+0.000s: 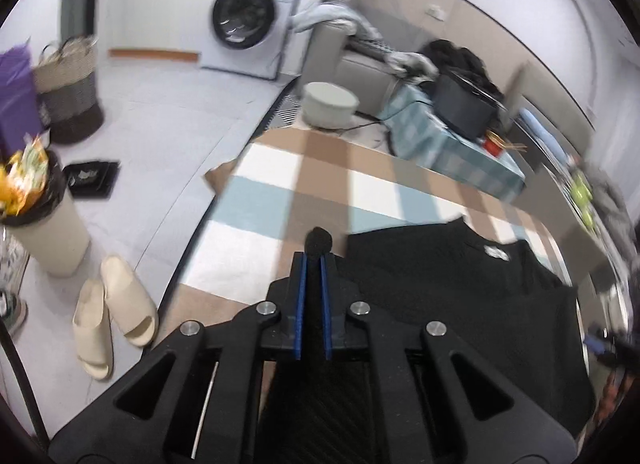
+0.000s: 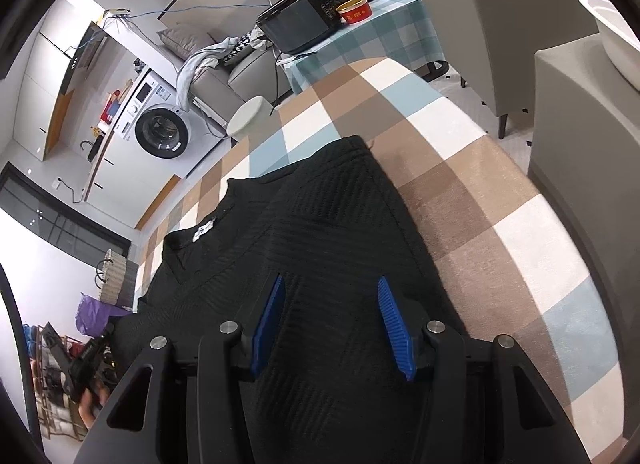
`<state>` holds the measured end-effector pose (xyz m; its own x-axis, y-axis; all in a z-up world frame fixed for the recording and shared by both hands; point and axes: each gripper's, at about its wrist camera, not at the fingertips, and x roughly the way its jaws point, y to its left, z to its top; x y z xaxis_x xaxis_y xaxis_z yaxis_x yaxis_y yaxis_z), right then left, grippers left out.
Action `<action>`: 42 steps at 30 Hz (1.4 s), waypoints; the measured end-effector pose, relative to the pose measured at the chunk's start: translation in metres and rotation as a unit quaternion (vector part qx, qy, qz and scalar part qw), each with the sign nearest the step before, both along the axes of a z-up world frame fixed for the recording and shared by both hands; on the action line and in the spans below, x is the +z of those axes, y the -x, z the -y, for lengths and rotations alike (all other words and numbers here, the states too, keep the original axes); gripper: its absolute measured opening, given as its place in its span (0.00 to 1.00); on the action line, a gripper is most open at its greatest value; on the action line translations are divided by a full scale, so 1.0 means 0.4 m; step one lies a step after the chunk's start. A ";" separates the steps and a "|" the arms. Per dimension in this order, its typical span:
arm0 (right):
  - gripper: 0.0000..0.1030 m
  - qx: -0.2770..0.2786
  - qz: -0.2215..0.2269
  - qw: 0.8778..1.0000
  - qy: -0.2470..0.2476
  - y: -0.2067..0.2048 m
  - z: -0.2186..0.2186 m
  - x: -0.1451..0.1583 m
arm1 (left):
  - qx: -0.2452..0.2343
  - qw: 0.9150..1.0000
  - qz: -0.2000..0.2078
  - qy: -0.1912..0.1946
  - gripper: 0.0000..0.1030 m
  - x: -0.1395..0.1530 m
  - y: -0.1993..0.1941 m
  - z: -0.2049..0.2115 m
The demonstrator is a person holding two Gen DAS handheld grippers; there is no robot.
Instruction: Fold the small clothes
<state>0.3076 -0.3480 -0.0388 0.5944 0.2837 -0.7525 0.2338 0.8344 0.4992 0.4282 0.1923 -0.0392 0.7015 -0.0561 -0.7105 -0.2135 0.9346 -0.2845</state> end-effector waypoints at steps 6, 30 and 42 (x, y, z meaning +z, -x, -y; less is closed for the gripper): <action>0.59 0.002 -0.013 0.999 0.034 0.026 0.030 0.002 | 0.013 0.998 -0.053 0.022 0.16 -0.054 0.005 -0.036; 0.60 0.150 -0.027 0.983 0.104 0.299 -0.024 -0.042 | -0.069 0.993 -0.095 0.004 0.67 -0.105 0.498 0.098; 0.21 0.189 -0.029 0.972 0.134 0.389 -0.072 -0.059 | -0.116 0.990 -0.079 -0.028 0.12 -0.087 0.642 0.154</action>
